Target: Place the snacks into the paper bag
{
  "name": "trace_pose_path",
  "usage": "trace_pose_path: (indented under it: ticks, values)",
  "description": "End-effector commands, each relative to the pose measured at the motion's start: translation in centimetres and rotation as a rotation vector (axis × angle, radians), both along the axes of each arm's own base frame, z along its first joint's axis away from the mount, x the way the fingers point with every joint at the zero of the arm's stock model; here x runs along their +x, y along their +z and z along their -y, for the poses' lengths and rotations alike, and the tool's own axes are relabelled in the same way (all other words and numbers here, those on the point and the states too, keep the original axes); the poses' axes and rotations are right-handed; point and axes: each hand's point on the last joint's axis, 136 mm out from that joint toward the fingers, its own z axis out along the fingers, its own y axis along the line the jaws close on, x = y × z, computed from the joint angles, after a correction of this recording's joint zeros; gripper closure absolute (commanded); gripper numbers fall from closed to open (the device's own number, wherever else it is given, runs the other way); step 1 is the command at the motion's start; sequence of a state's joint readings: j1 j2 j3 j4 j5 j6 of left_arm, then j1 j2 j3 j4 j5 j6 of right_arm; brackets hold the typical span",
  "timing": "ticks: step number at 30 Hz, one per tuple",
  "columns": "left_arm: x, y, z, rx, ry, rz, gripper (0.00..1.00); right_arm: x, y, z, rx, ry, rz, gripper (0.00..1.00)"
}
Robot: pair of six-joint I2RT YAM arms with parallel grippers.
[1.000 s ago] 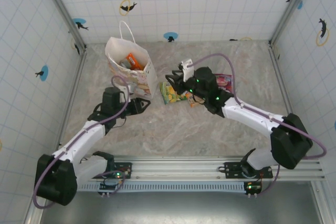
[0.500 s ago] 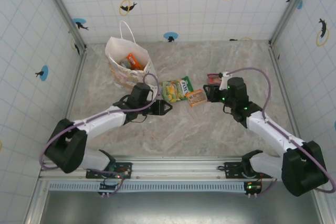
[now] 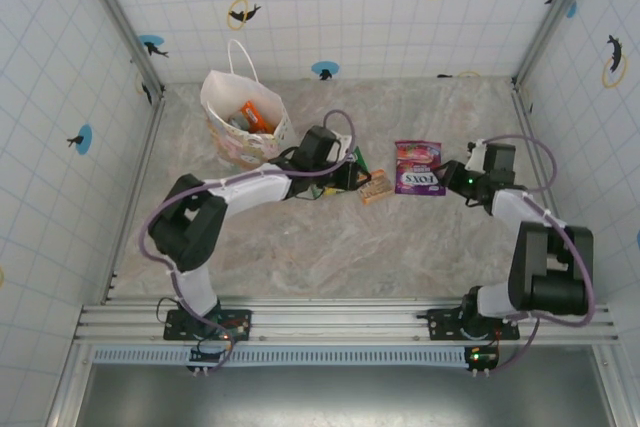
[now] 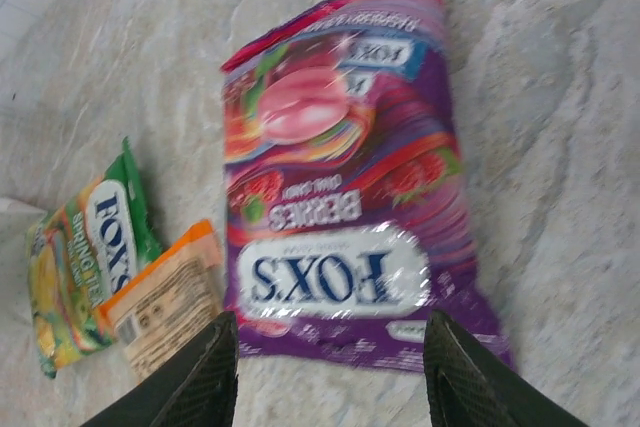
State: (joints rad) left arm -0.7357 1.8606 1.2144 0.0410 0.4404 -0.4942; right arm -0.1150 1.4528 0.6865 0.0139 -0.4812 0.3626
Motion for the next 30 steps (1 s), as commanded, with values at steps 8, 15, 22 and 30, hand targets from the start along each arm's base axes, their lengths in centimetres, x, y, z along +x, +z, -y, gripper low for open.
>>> trace_pose_path:
  ticks: [8, 15, 22, 30]
  values:
    - [4.6, 0.5, 7.0, -0.163, -0.026, -0.016, 0.54, 5.2, -1.2, 0.8, 0.101, 0.097, -0.014, 0.49]
    - [6.6, -2.4, 9.5, -0.177, 0.009, -0.08, 0.55, 7.0, -2.9, 1.0, 0.11, 0.118, -0.048, 0.49]
    - [7.6, -6.4, 10.2, -0.145, 0.032, -0.125, 0.59, 7.3, -4.5, 0.0, 0.16, 0.165, -0.105, 0.51]
    - [8.2, -8.7, 10.9, -0.13, 0.04, -0.149, 0.65, 6.7, -5.3, -1.4, 0.224, 0.224, -0.15, 0.51]
